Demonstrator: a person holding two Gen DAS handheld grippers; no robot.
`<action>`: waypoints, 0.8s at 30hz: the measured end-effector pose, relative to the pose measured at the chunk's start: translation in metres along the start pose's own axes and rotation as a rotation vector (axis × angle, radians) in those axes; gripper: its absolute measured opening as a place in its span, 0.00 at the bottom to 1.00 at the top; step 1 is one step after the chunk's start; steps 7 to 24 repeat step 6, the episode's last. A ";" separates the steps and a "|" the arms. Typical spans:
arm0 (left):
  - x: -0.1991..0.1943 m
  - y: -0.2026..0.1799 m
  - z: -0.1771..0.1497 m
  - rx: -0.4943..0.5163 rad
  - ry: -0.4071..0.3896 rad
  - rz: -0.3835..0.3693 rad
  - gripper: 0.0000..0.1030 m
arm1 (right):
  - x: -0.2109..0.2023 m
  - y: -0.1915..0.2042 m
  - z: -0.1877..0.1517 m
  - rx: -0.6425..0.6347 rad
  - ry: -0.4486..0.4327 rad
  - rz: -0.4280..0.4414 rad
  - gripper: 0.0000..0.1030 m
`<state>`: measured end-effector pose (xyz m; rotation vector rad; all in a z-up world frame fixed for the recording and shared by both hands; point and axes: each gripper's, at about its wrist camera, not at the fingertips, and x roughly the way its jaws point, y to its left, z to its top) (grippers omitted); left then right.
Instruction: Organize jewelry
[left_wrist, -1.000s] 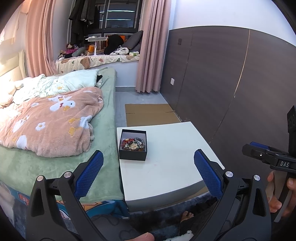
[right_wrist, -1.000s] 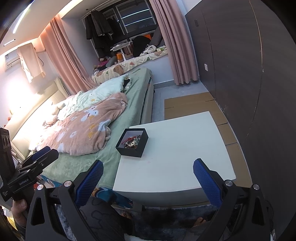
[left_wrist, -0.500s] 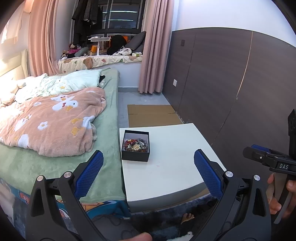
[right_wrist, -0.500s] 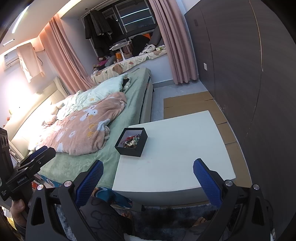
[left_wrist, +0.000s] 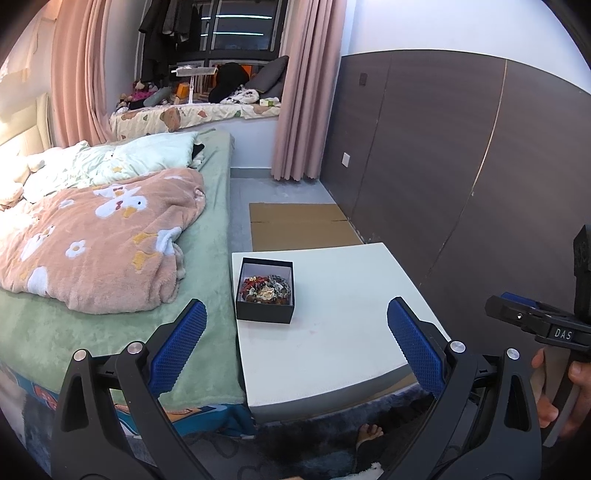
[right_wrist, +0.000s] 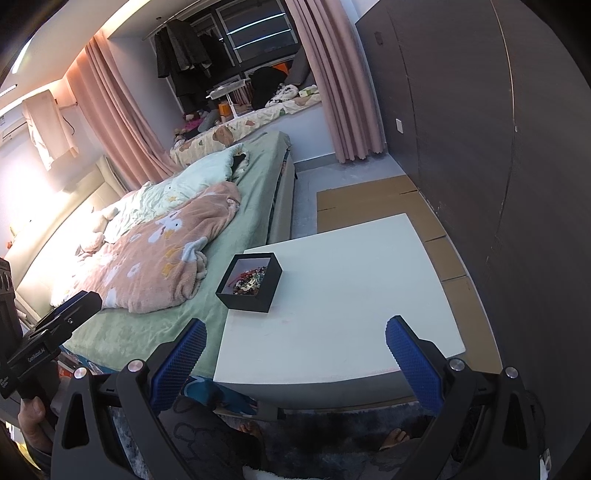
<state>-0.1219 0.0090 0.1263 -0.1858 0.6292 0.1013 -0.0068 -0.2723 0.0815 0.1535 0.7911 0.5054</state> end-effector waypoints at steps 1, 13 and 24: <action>0.002 0.000 0.001 0.000 0.002 0.002 0.95 | 0.002 0.000 0.001 0.000 0.000 -0.001 0.93; 0.017 0.002 0.006 -0.004 0.018 -0.005 0.95 | 0.012 -0.002 0.004 0.006 0.009 -0.009 0.93; 0.017 0.002 0.006 -0.004 0.018 -0.005 0.95 | 0.012 -0.002 0.004 0.006 0.009 -0.009 0.93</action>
